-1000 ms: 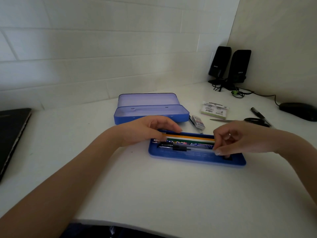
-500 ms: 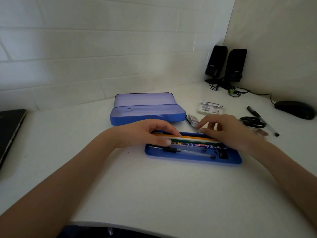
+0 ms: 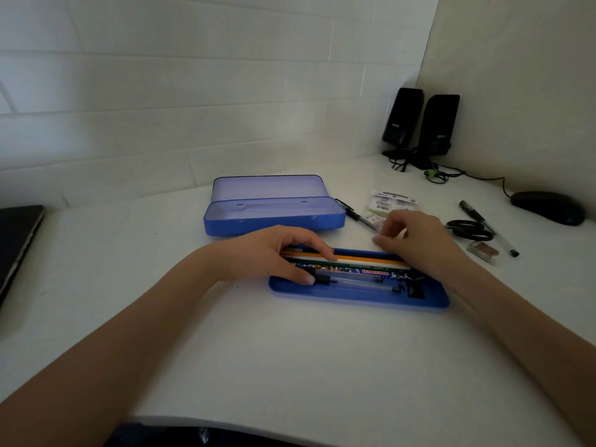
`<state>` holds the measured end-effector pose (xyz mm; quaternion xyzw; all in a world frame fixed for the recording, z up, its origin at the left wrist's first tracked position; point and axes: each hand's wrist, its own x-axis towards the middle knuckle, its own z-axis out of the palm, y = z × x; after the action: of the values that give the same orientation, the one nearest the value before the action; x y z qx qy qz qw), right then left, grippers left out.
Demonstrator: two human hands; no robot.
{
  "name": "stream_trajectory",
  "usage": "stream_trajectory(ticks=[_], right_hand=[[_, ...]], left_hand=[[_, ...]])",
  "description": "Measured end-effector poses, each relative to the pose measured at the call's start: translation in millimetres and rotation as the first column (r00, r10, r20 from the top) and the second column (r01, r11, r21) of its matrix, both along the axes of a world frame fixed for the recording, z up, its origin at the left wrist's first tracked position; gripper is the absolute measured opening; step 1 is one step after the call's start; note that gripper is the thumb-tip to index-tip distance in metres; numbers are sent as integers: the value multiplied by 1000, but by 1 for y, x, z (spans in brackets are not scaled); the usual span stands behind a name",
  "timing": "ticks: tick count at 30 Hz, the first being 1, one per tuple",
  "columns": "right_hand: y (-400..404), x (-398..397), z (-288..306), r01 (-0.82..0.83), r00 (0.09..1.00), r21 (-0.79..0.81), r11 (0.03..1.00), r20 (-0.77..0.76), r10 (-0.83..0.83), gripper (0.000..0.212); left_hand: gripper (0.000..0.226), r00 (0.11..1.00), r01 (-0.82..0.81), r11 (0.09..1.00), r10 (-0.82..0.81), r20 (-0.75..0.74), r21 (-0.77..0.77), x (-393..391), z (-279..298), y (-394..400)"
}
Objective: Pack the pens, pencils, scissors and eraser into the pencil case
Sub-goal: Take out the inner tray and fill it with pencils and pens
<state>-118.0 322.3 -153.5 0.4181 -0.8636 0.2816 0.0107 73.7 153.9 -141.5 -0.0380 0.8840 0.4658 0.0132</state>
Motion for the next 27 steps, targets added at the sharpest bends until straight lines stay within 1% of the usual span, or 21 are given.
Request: stream_trajectory(ticks=[2, 4, 5, 6, 8, 10, 13, 16, 18, 20, 21, 23, 27], right_hand=[[0, 0, 0, 61, 998, -64, 996, -6, -61, 12], [1, 1, 1, 85, 995, -93, 992, -35, -89, 11], [2, 1, 2, 91, 995, -98, 991, -33, -95, 12], [3, 0, 5, 91, 996, -115, 989, 6, -91, 12], [8, -1, 15, 78, 978, -200, 977, 205, -36, 10], [16, -2, 27, 78, 925, -285, 955, 378, 37, 10], [26, -4, 38, 119, 843, -332, 936, 532, 81, 11], [31, -1, 44, 129, 706, -344, 930, 690, 157, 17], [32, 5, 48, 69, 622, -343, 937, 749, 229, 21], [31, 12, 52, -37, 584, -344, 938, 755, 300, 19], [31, 16, 53, -97, 580, -329, 939, 749, 322, 18], [32, 22, 55, -201, 598, -243, 949, 737, 315, 16], [34, 24, 56, -312, 659, -31, 949, 713, 240, 18]], left_hand=[[38, 1000, -13, 1000, 13, -8, 3, 0, 0, 0], [38, 1000, -19, 1000, 19, -11, 2, 0, 0, 0], [38, 1000, -21, 1000, 21, -13, 4, 0, -1, 0], [38, 1000, -23, 1000, 23, -16, 7, 0, -1, 0], [37, 999, -29, 1000, 29, -21, 9, 0, -1, 1], [37, 999, -31, 1000, 31, -25, 6, 0, 0, 1], [37, 999, -36, 999, 36, -21, 0, 0, 0, 0], [37, 999, -40, 999, 40, -22, -4, 0, 0, 0], [37, 999, -43, 999, 43, -20, -1, 0, 0, -1], [37, 999, -47, 999, 47, -15, -4, 1, 0, -1], [37, 998, -53, 999, 53, -16, -5, 1, 0, -2], [38, 997, -70, 997, 70, -29, 13, 1, -1, -2], [38, 998, -61, 998, 62, -30, 16, 1, -1, -2]])
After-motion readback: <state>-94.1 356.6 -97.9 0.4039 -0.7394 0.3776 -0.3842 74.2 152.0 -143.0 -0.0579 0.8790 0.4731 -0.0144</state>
